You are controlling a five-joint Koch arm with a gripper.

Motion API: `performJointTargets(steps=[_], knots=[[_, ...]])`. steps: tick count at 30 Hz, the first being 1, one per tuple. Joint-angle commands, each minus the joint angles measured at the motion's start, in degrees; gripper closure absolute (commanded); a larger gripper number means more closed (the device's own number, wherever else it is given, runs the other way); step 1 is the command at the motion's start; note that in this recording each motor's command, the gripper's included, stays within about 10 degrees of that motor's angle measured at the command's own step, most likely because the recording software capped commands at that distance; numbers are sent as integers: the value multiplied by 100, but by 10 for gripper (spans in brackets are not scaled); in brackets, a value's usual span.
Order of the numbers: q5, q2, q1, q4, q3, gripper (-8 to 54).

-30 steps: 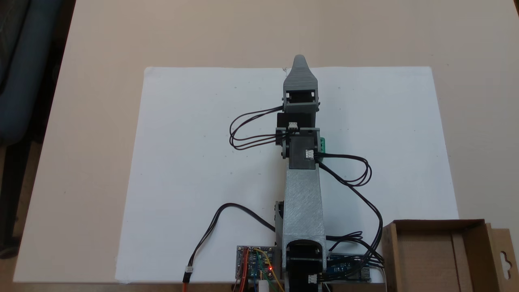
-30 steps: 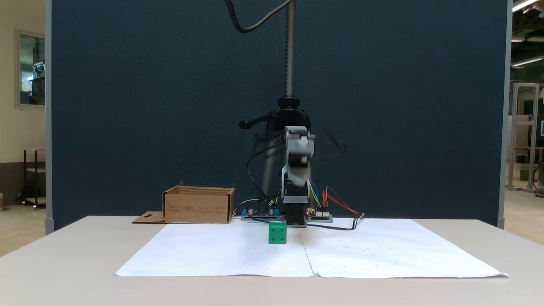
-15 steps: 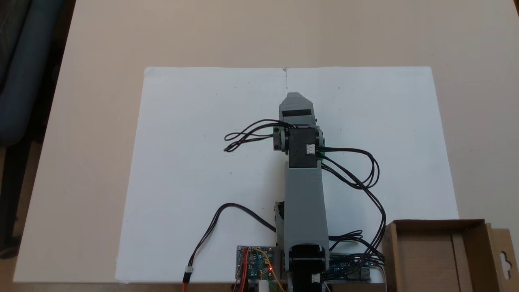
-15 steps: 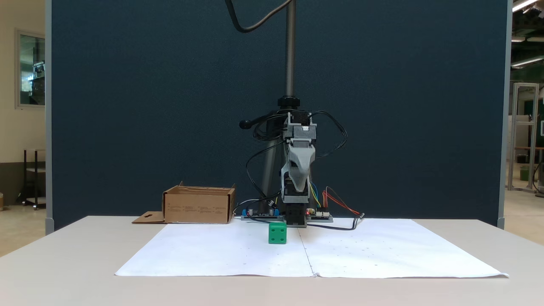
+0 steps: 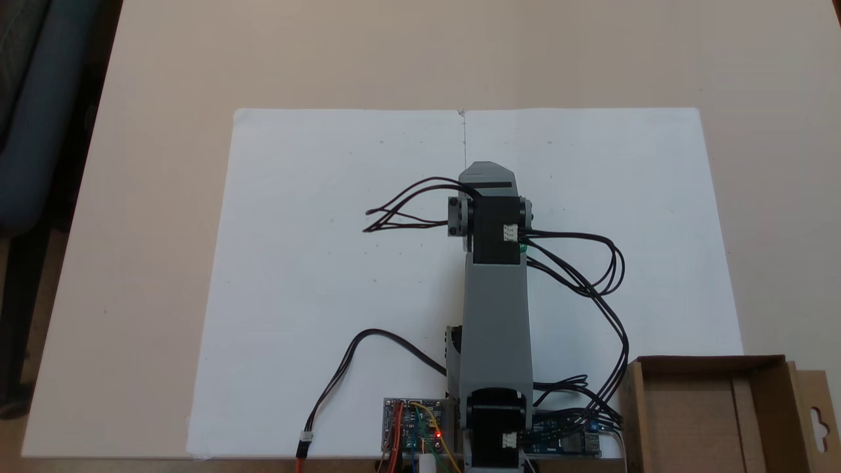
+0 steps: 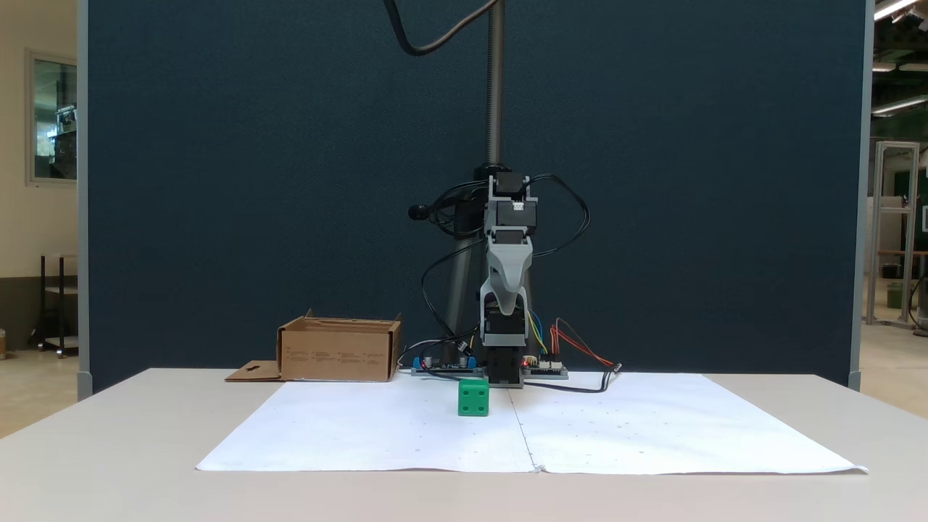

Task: Grasp a green dice and put it in the bin.

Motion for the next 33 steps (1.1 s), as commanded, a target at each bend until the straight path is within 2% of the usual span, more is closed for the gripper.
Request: performJointTargets(steps=[1,14,33], knots=[[-510,-79,123,-220,-264,14],[-1037,-853,1072,-44,-589,16],[-1433,-1002,1978,633,-598,5]])
